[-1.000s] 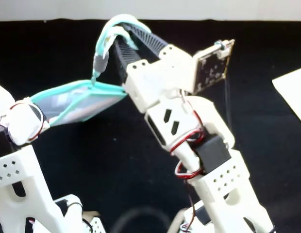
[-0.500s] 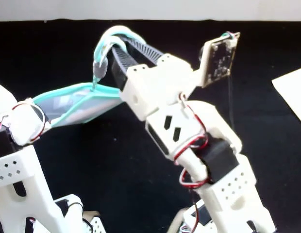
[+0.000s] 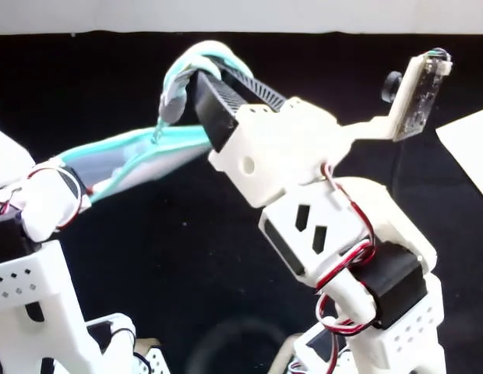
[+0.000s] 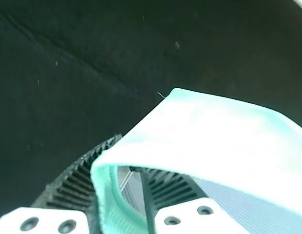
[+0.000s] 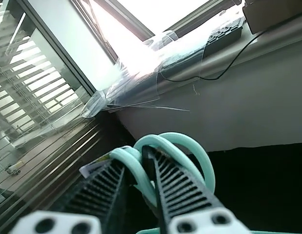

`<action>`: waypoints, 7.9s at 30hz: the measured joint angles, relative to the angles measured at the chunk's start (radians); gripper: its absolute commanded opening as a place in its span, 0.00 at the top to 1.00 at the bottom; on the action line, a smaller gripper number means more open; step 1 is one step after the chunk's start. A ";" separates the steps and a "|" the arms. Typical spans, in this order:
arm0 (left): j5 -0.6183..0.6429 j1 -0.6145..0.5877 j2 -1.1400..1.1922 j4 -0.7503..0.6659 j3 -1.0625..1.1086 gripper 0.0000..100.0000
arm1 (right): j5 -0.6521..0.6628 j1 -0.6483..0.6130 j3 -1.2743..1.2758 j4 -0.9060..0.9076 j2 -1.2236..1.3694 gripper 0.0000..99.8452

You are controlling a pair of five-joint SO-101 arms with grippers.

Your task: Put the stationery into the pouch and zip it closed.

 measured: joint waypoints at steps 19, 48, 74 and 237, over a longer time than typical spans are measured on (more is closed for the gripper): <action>-0.014 0.163 0.014 0.031 -0.180 0.80 | 0.069 0.008 0.040 0.104 -0.008 0.99; -0.015 0.586 -0.275 0.328 -0.350 0.81 | 0.069 0.049 0.153 0.103 -0.044 0.99; -0.083 0.531 -0.476 -0.256 0.397 0.99 | 0.069 0.072 0.153 0.117 -0.044 0.99; -0.187 0.747 -0.184 0.315 -0.252 0.99 | 0.069 0.166 0.376 0.083 -0.121 0.99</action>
